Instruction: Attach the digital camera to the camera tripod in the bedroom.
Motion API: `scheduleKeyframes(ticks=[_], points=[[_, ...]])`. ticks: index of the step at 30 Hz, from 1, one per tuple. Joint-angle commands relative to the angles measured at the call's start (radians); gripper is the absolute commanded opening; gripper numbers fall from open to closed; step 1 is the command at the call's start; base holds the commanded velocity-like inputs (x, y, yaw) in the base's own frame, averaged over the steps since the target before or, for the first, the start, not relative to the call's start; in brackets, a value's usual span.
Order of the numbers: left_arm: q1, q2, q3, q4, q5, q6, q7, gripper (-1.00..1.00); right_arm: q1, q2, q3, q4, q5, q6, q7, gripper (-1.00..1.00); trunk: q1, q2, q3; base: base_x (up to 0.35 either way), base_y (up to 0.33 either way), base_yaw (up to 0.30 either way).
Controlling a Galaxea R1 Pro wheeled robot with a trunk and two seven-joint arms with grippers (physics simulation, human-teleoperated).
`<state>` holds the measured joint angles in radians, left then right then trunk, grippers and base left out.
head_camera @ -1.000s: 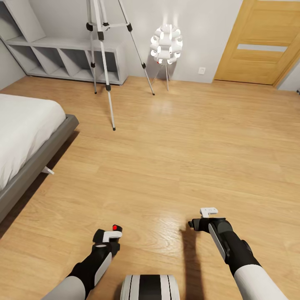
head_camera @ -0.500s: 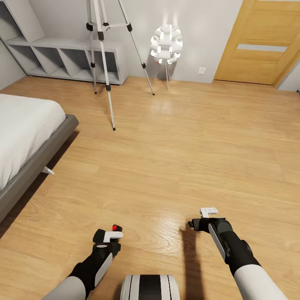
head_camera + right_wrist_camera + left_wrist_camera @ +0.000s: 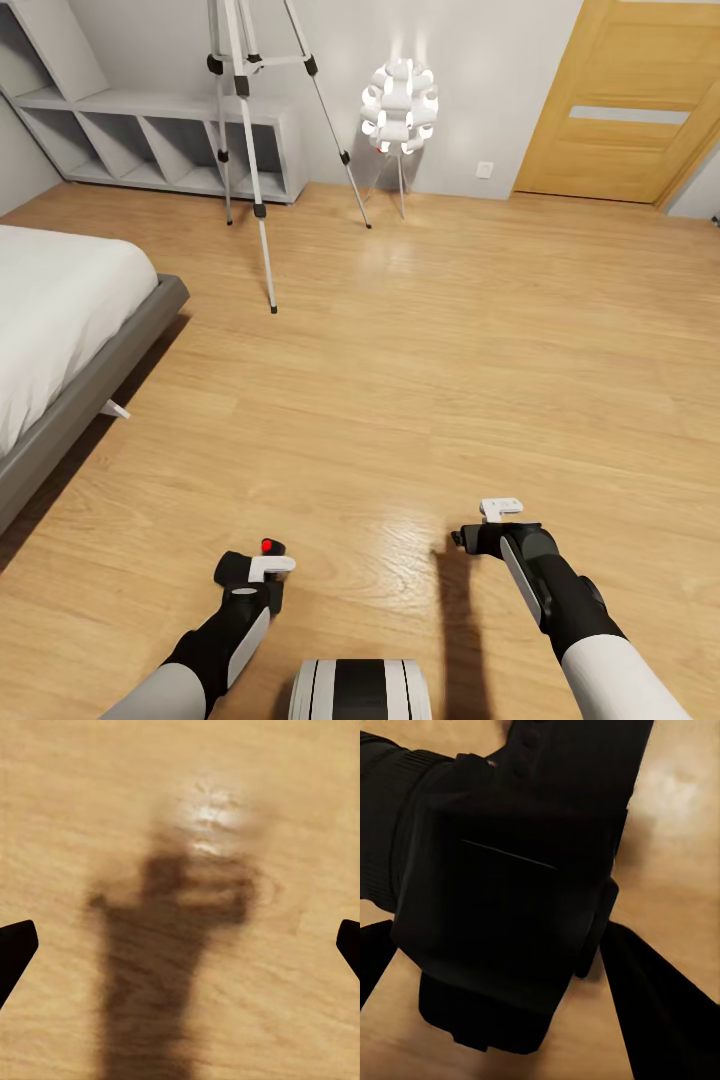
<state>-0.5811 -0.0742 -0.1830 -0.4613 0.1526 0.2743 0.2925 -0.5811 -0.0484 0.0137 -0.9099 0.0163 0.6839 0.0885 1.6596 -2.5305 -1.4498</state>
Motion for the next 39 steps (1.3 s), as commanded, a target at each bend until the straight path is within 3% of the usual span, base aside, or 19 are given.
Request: scheduleKeyframes(ticks=[1, 6, 10, 11, 15, 16, 19, 24, 30, 39], points=[[0.0, 0.001, -0.009, -0.002, 0.008, 0.005, 0.008, -1.0, 0.0, -0.001, 0.001, -0.001, 0.002, 0.005, 0.003, 1.0, 0.0, 0.0, -0.001, 0.0, 0.0, 0.0], [0.0, 0.0, -0.007, -0.028, 0.008, 0.004, 0.017, -1.0, 0.0, -0.003, 0.002, -0.001, 0.002, 0.005, 0.008, 1.0, 0.0, 0.0, -0.001, 0.0, 0.0, 0.0], [0.0, -0.006, 0.001, -0.178, 0.011, 0.015, 0.04, -1.0, 0.0, -0.004, 0.0, -0.001, 0.001, 0.005, 0.012, 1.0, 0.0, 0.0, -0.001, 0.0, 0.0, 0.0], [0.0, -0.1, -0.016, -0.689, 0.072, 0.289, 0.249, -1.0, 0.0, -0.01, -0.004, -0.011, -0.011, 0.018, 0.019, 1.0, 0.0, 0.0, -0.001, 0.0, 0.0, 0.0], [0.0, -0.1, -0.041, -0.714, 0.166, 0.309, 0.262, -1.0, 0.0, -0.01, -0.004, -0.049, -0.011, 0.023, 0.026, 1.0, 0.0, 0.0, -0.001, 0.0, 0.0, 0.0], [0.0, -0.1, -0.053, -0.721, 0.236, 0.318, 0.269, -1.0, 0.0, -0.01, -0.005, -0.094, -0.014, 0.033, 0.031, 1.0, 0.0, 0.0, -0.001, 0.0, 0.0, 0.0], [0.0, -0.1, -0.059, -0.723, 0.276, 0.321, 0.281, -1.0, 0.0, -0.008, -0.006, -0.142, -0.031, 0.062, 0.037, 1.0, 0.0, 0.0, -0.001, 0.0, 0.0, 0.0], [0.0, -0.1, -0.061, -0.716, 0.302, 0.321, 0.326, -1.0, 0.0, -0.008, -0.002, -0.198, -0.068, 0.095, 0.045, 1.0, 0.0, 0.0, -0.001, 0.0, 0.0, 0.0], [0.0, -0.1, -0.063, -0.712, 0.319, 0.317, 0.467, -1.0, 0.0, -0.008, 0.002, -0.234, -0.085, 0.108, 0.048, 1.0, 0.0, 0.0, -0.001, 0.0, 0.0, 0.0], [0.001, -0.1, -0.065, -0.713, 0.335, 0.314, 0.484, -1.0, 0.0, -0.006, 0.002, -0.237, -0.086, 0.108, 0.048, 1.0, 0.0, 0.0, -0.001, 0.0, 0.0, 0.0]])
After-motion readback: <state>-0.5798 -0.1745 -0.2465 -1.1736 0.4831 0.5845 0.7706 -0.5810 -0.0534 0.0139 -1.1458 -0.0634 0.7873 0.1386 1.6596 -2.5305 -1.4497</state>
